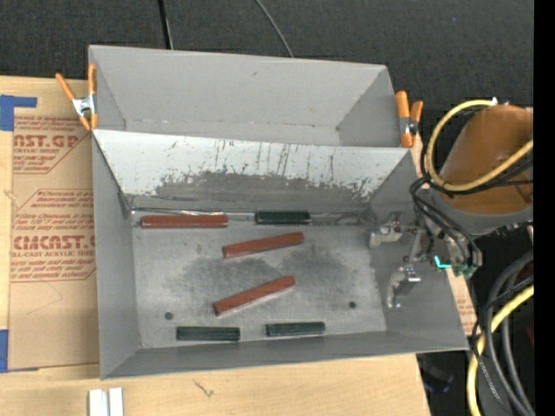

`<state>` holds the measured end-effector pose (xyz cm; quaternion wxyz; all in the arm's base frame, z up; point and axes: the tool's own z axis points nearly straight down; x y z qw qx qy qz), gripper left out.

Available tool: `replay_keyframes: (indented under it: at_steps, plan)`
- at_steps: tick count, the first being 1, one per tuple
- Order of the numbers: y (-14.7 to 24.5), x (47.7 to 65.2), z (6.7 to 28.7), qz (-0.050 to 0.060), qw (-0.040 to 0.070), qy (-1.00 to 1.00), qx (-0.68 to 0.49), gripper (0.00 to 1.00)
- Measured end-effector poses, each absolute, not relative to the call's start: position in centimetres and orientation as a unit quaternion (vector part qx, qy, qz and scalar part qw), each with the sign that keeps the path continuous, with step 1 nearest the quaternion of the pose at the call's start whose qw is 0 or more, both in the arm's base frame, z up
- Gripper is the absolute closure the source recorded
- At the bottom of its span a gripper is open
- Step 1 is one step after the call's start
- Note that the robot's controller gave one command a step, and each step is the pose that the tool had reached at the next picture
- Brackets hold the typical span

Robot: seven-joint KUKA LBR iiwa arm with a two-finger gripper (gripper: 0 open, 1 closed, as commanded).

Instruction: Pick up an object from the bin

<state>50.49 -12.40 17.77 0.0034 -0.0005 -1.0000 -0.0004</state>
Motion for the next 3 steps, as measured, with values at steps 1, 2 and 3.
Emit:
replay_keyframes:
  at_steps: [1, 2, 3]
  plan:
    - [-12.3, 50.7, 18.2, 0.0, 0.0, -1.0, 0.0, 0.0]
    - [-9.7, 51.6, 15.0, 0.002, -0.004, -0.998, 0.064, 0.0]
    - [-5.3, 55.6, 13.8, -0.001, 0.0, -0.995, 0.097, 0.0]
